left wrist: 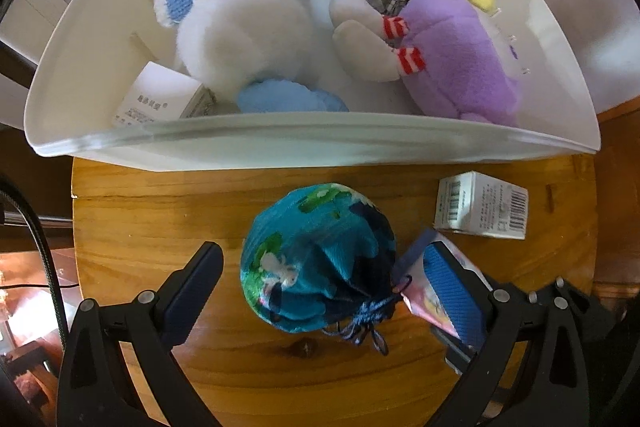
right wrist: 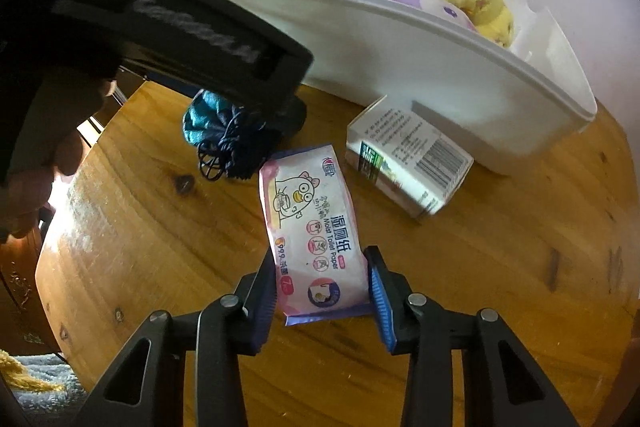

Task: Organize objects
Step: 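Grasp the blue-green pouch with the left gripper while the right gripper grasps the pink tissue packet, then lift the pouch and tissue packet and carry both over the tray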

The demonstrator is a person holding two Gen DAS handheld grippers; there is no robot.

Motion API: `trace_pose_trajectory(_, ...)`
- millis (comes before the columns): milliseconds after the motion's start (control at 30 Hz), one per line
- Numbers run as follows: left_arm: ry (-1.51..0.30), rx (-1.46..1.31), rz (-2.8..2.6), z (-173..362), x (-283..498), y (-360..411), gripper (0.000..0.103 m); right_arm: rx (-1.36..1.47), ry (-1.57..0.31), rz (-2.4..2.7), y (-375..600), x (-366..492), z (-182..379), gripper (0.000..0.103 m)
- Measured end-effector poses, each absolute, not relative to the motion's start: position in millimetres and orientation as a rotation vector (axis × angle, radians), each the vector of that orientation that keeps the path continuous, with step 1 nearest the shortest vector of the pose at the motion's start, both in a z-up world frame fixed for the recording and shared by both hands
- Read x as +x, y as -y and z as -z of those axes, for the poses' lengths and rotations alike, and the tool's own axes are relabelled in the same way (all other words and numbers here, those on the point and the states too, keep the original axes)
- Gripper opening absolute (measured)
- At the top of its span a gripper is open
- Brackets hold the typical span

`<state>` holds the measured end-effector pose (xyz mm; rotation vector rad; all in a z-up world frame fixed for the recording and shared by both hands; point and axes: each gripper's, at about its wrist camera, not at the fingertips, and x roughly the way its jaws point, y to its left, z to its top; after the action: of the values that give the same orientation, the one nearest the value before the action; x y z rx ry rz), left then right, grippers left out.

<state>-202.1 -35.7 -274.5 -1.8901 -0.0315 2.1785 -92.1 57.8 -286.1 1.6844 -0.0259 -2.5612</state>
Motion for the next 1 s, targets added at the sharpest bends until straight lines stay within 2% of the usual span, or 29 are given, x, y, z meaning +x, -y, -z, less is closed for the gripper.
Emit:
trace_pose_trajectory(33, 0.033, -1.898, -2.186, 275.6, -201.4, 35.5, 0.099, 1.685, 0.032, 2.558, -57.6, -91.4, 286.1, 0.041)
trace_pose_trajectory(100, 0.036, -1.929, -2.209, 278.7, -199.2, 36.1, 0.085, 1.687, 0.040, 2.552, -57.2, -90.5, 286.1, 0.041)
trace_pose_trajectory(133, 0.049, -1.942, -2.205, 280.5, -198.3, 36.4, 0.083, 1.688, 0.043, 2.551, -57.2, -90.4, 286.2, 0.041)
trace_pose_trajectory(333, 0.033, -1.943, -2.235, 278.7, -188.4, 31.3, 0.077, 1.690, 0.068, 2.544, -57.5, -90.7, 285.7, 0.040)
trace_pose_trajectory(500, 0.030, -1.921, -2.242, 273.4, -177.9, 31.8, 0.066, 1.673, 0.072, 2.542, -55.7, -88.6, 281.6, 0.040)
trace_pose_trajectory(800, 0.107, -1.955, -2.218, 263.4, -145.7, 51.3, 0.061, 1.608, 0.049, 2.548, -47.2, -78.1, 254.8, 0.040)
trace_pose_trajectory(1000, 0.123, -1.902, -2.246, 230.9, -123.2, 69.5, 0.061, 1.528, 0.028, 2.562, -48.9, -75.9, 215.7, 0.040)
